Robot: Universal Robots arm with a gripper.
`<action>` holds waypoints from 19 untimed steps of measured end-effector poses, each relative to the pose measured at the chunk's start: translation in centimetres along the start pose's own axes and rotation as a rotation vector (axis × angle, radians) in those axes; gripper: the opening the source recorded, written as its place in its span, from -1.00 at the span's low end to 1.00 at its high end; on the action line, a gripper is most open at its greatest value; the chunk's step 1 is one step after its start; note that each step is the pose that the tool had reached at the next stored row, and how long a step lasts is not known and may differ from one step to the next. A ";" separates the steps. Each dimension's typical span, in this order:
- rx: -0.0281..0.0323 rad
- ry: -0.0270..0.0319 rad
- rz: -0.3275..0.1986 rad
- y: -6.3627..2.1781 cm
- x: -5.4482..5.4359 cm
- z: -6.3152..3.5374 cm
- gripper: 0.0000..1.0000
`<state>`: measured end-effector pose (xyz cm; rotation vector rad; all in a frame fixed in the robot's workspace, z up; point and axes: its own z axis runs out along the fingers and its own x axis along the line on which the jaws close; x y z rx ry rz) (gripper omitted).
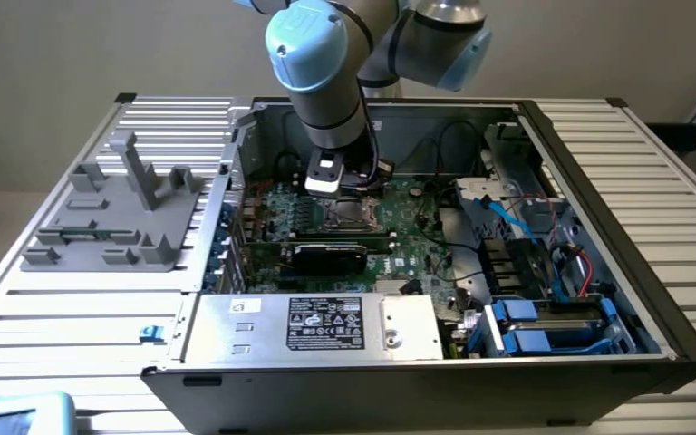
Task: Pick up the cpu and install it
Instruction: 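Install the first cpu locking lever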
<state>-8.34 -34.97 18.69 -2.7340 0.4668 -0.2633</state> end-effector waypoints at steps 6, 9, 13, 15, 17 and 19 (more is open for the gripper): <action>0.0013 -0.0004 0.000 -0.08 0.0 0.03 -0.78; 0.0028 -0.0007 0.001 -0.09 0.0 0.04 -0.78; 0.0047 -0.0004 0.001 -0.20 0.0 -0.17 -0.78; 0.0035 -0.0010 0.001 -0.38 0.1 -0.66 -0.78; 0.0035 -0.0010 0.001 -0.66 0.2 -1.37 -0.78; 0.0032 -0.0014 0.001 -0.99 0.3 -2.20 -0.78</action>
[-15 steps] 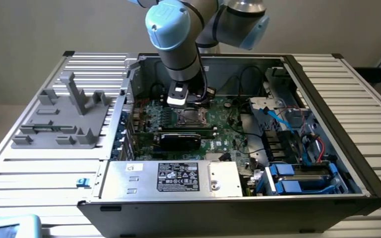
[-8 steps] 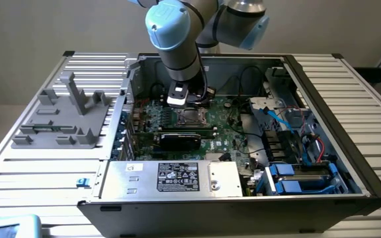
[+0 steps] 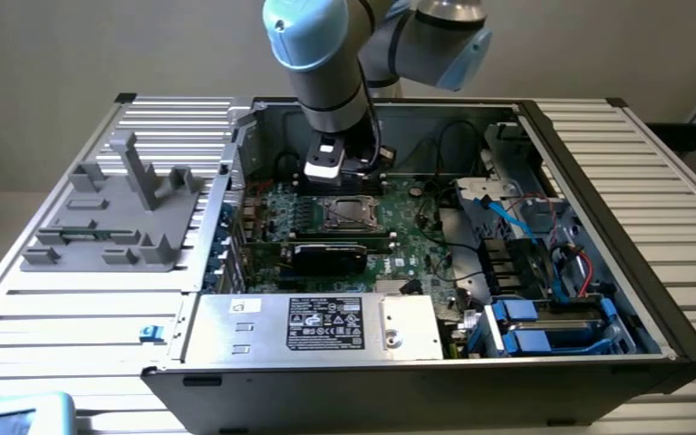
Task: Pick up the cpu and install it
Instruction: 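Install the first cpu locking lever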
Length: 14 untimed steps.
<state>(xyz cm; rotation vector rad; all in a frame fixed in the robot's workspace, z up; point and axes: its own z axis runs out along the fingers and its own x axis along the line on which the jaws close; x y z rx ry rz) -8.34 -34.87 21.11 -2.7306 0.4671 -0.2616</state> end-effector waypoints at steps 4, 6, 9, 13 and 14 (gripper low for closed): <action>-0.0009 -0.0009 0.000 -0.54 0.2 -1.30 -0.78; -0.0020 -0.0009 0.000 -0.81 0.3 -1.99 -0.78; -0.0071 0.0003 -0.001 -1.10 0.4 -2.71 -0.78; -0.0281 0.0052 -0.006 -1.24 0.4 -3.11 -0.78; -0.0342 0.0060 -0.008 -1.24 0.3 -3.15 -0.78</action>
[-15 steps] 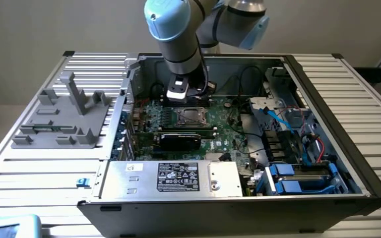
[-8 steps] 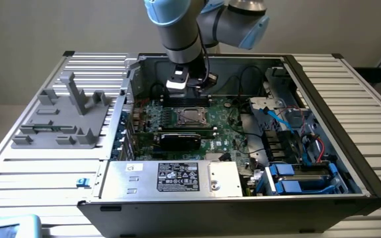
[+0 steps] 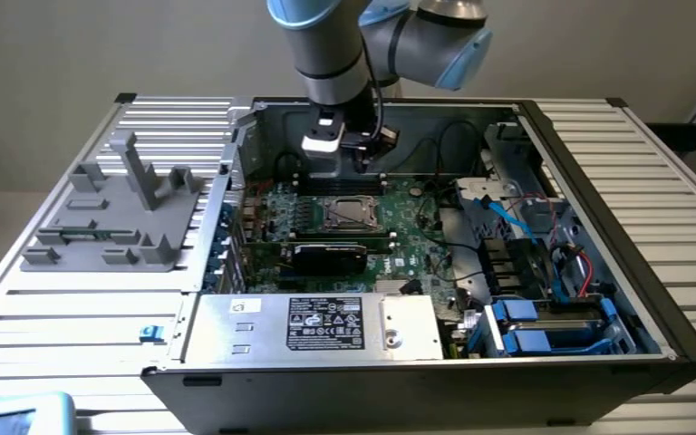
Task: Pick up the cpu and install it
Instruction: 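Install the first cpu locking lever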
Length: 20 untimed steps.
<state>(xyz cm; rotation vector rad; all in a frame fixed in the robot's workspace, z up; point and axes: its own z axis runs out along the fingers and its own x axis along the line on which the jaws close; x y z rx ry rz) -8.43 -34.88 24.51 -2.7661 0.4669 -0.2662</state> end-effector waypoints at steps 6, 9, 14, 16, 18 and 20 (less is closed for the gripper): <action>-0.0590 0.0022 -0.011 0.19 -0.6 -0.17 -0.78; -0.0954 -0.0038 -0.014 0.27 -0.9 -0.23 -0.78; -0.1521 -0.0246 -0.016 0.33 -1.1 -0.29 -0.78; -0.1669 -0.0232 -0.019 0.30 -1.1 -0.40 -0.78; -0.1777 -0.0210 -0.022 0.19 -1.1 -0.71 -0.78; -0.1865 -0.0192 -0.024 0.06 -1.0 -1.05 -0.78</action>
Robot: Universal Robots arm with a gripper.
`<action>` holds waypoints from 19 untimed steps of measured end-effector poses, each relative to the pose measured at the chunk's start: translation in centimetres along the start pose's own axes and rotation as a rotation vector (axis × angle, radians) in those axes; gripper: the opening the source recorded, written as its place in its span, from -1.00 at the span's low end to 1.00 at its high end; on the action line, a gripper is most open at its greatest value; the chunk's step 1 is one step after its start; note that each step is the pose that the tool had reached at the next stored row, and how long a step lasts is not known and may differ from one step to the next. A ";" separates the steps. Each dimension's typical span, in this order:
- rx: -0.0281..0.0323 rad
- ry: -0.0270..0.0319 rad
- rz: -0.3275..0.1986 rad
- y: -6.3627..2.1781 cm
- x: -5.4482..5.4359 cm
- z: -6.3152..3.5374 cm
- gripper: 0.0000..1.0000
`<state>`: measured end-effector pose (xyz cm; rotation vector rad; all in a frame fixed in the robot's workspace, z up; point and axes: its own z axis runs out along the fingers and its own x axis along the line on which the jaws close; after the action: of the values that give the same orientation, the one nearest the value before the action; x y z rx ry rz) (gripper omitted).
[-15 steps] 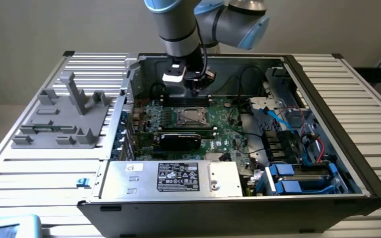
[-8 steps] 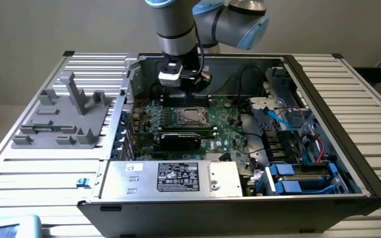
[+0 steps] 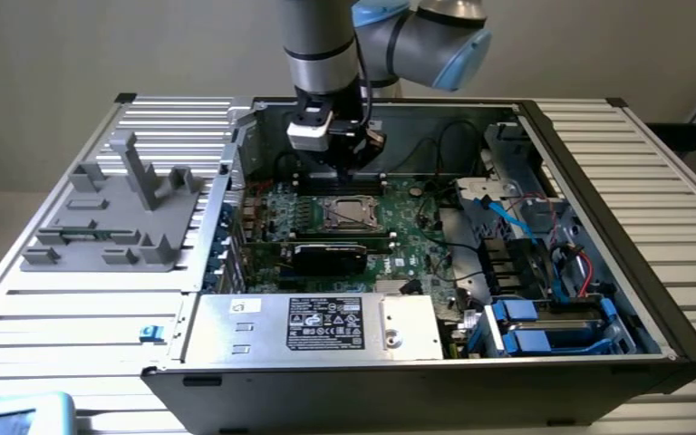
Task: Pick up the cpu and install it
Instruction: 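Install the first cpu locking lever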
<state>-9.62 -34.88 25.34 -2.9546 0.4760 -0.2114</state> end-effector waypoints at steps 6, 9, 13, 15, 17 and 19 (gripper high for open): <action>-0.0267 0.0002 -0.003 -0.13 0.1 -0.83 -0.78; -0.0415 -0.0014 -0.005 -0.20 0.1 -1.24 -0.78; -0.0569 -0.0117 -0.005 -0.35 0.4 -1.83 -0.78; -0.0620 -0.0188 -0.005 -0.43 0.5 -2.05 -0.78; -0.0625 -0.0200 -0.005 -0.43 0.5 -2.06 -0.78; -0.0626 -0.0201 -0.005 -0.43 0.5 -2.06 -0.78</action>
<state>-9.34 -34.88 27.49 -3.0160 0.4815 -0.1702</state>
